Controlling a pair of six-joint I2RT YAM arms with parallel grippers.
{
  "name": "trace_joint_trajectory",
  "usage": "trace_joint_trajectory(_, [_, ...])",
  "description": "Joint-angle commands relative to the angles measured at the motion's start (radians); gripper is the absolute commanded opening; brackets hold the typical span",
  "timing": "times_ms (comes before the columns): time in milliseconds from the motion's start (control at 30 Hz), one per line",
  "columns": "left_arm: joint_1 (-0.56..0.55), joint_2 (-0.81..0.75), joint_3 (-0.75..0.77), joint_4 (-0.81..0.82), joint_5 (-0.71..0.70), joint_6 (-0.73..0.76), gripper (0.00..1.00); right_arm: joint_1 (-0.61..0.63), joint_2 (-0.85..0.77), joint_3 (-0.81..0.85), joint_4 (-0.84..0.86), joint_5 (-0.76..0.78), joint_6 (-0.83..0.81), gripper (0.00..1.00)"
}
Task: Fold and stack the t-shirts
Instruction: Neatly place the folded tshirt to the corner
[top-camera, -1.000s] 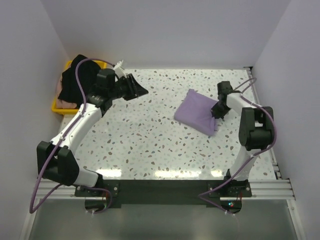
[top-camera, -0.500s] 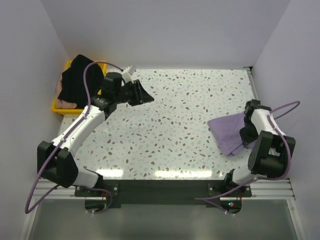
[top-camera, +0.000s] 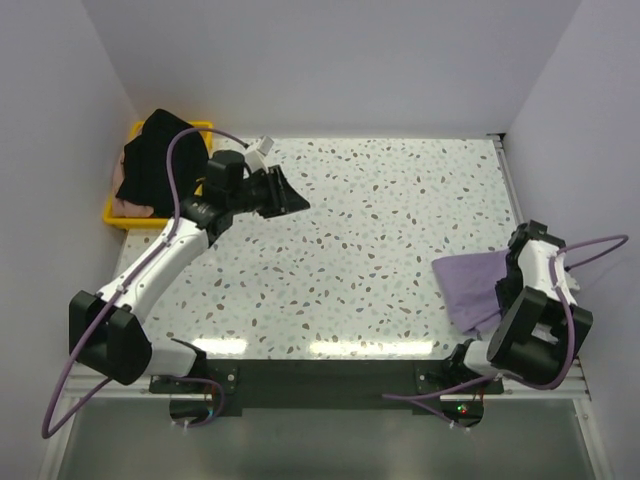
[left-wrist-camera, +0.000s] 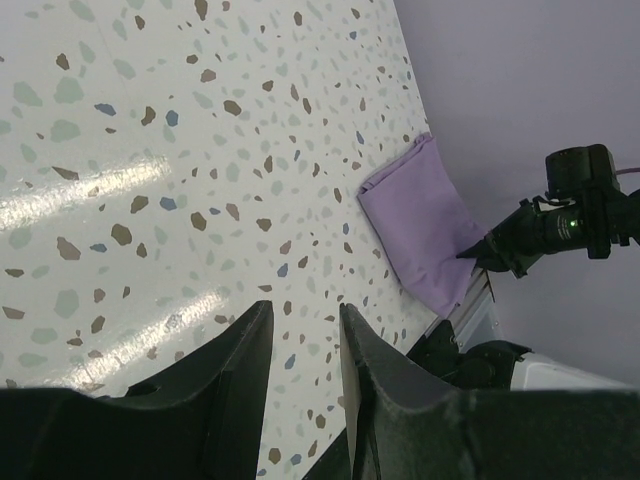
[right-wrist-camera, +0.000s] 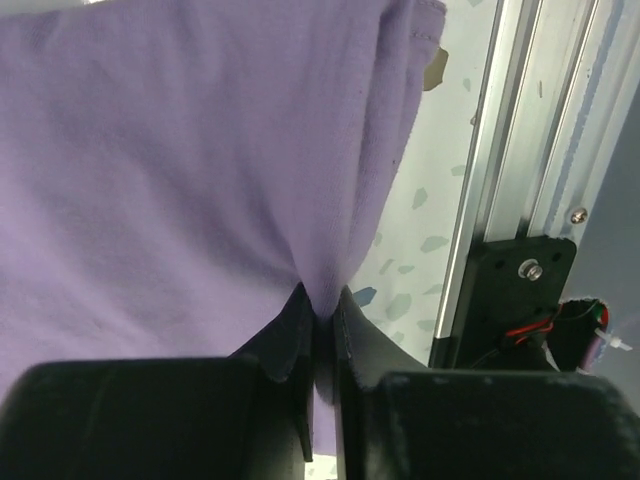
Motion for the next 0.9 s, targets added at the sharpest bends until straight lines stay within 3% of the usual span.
trace_joint_trajectory(0, [-0.005,-0.050,-0.010,0.021,0.014,0.028,0.38,-0.004,-0.042,0.000,-0.020,0.006,-0.030,0.11])
trace_joint_trajectory(33, [-0.005,-0.054,-0.010,0.021,0.013,0.030,0.38,-0.004,-0.043,0.006,-0.018,-0.001,-0.055,0.28])
trace_joint_trajectory(67, [-0.005,-0.052,-0.013,0.019,0.013,0.030,0.38,-0.004,-0.043,0.025,-0.020,-0.007,-0.067,0.67])
trace_joint_trajectory(100, [-0.005,-0.055,-0.015,0.021,0.013,0.030,0.38,-0.005,-0.045,0.034,-0.029,-0.010,-0.076,0.88])
trace_joint_trajectory(133, [-0.005,-0.057,-0.016,0.021,0.014,0.030,0.38,-0.004,-0.058,0.042,-0.027,-0.010,-0.102,0.99])
trace_joint_trajectory(267, [-0.005,-0.058,-0.029,0.028,0.011,0.031,0.38,-0.004,-0.118,0.060,0.000,-0.024,-0.167,0.99])
trace_joint_trajectory(400, [-0.005,-0.058,-0.038,0.039,0.013,0.031,0.39,-0.002,-0.186,0.037,0.156,-0.168,-0.300,0.99])
trace_joint_trajectory(533, [-0.005,-0.064,-0.049,0.039,0.008,0.038,0.39,-0.001,-0.267,-0.036,0.324,-0.416,-0.415,0.99])
trace_joint_trajectory(633, [-0.005,-0.070,-0.067,0.045,0.007,0.033,0.39,0.021,-0.312,-0.087,0.423,-0.476,-0.431,0.99])
trace_joint_trajectory(733, [-0.005,-0.083,-0.088,0.064,0.002,0.024,0.39,0.097,-0.293,-0.098,0.459,-0.492,-0.425,0.99])
trace_joint_trajectory(867, [-0.005,-0.086,-0.131,0.090,0.002,0.007,0.39,0.293,-0.231,-0.103,0.515,-0.440,-0.389,0.99])
